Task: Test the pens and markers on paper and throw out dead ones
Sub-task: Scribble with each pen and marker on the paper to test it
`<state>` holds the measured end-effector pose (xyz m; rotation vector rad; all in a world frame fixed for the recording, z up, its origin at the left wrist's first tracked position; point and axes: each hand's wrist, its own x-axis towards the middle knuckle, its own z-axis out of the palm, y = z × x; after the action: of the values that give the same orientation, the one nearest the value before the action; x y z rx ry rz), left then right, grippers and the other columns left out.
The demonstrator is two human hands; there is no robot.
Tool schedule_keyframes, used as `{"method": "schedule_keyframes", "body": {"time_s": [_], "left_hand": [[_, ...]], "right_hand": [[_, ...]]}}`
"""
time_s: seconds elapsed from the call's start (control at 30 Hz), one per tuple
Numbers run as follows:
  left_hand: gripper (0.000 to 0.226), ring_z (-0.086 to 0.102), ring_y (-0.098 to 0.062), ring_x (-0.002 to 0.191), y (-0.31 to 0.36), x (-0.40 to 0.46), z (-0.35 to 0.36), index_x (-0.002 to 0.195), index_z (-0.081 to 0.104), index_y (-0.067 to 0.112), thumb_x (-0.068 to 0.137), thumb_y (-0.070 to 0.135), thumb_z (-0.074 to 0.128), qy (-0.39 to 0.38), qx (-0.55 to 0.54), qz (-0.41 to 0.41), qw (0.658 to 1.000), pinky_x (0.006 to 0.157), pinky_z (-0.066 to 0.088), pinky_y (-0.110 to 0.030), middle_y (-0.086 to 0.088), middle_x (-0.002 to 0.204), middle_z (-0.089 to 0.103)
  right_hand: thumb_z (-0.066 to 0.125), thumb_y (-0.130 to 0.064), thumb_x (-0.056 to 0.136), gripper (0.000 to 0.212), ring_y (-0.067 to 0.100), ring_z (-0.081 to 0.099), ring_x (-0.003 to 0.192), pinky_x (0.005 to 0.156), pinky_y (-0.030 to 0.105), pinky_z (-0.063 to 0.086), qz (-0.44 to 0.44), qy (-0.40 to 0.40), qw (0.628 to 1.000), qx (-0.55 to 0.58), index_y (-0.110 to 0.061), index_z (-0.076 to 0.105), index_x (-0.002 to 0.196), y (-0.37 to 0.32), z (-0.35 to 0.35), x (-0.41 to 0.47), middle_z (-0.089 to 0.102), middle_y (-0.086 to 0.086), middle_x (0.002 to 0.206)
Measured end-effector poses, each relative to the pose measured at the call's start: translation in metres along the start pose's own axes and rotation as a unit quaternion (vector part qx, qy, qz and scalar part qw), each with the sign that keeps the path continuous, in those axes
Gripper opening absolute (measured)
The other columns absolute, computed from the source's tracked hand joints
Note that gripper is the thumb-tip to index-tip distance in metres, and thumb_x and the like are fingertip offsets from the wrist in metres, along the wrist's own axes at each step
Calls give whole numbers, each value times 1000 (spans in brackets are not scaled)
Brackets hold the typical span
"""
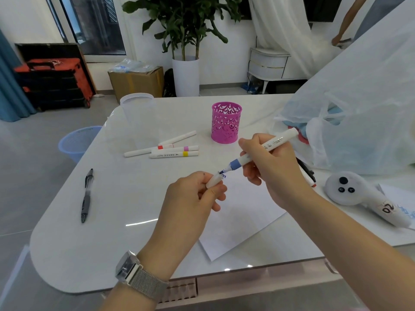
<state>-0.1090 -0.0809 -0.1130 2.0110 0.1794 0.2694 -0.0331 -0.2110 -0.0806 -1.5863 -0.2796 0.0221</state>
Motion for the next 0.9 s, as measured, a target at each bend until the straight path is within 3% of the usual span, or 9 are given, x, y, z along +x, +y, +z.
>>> {"method": "schedule_keyframes", "body": {"time_s": [0.3,0.47,0.6,0.67,0.77,0.9], "left_hand": [[6,64,-3,63,-1,1,-3,91,65,27,90,28,59,-7,6,4,1000,56,42,-12,12,75,69],[8,63,-1,59,1,2,-8,92,67,27,89,26,60,-43,4,16,999,50,42,-8,12,70,69],[11,61,-1,56,2,5,-16,92,70,24,90,23,59,-42,-25,15,999,46,43,-12,11,65,67],[12,60,-1,55,3,6,-19,89,70,25,90,23,58,-50,-34,19,998,46,44,-13,12,62,67],[15,55,0,52,5,4,-17,85,67,25,92,25,53,-60,-57,31,996,49,45,-14,13,57,61],[17,53,0,54,4,-3,-9,81,62,26,93,27,50,-23,-22,75,997,52,42,-11,17,57,58]], "right_hand": [[64,-10,88,26,13,46,38,38,23,36,28,-68,997,-4,-5,50,67,3,-5,4,57,3,45],[78,-27,64,32,18,53,45,41,22,39,13,-160,986,-47,-9,51,65,1,-15,3,66,11,57],[70,-34,69,29,19,60,48,43,23,48,87,-208,974,16,-8,59,63,-6,-17,2,68,17,64],[55,-39,80,40,24,60,46,42,23,49,135,-212,965,72,-3,66,66,-11,-19,2,67,23,65],[38,-16,88,36,21,49,36,37,21,37,94,-126,984,85,-3,64,67,-5,-13,-1,59,18,50],[37,-10,73,29,16,35,31,40,16,23,14,35,990,135,-15,49,47,8,8,-15,40,4,39]]}}
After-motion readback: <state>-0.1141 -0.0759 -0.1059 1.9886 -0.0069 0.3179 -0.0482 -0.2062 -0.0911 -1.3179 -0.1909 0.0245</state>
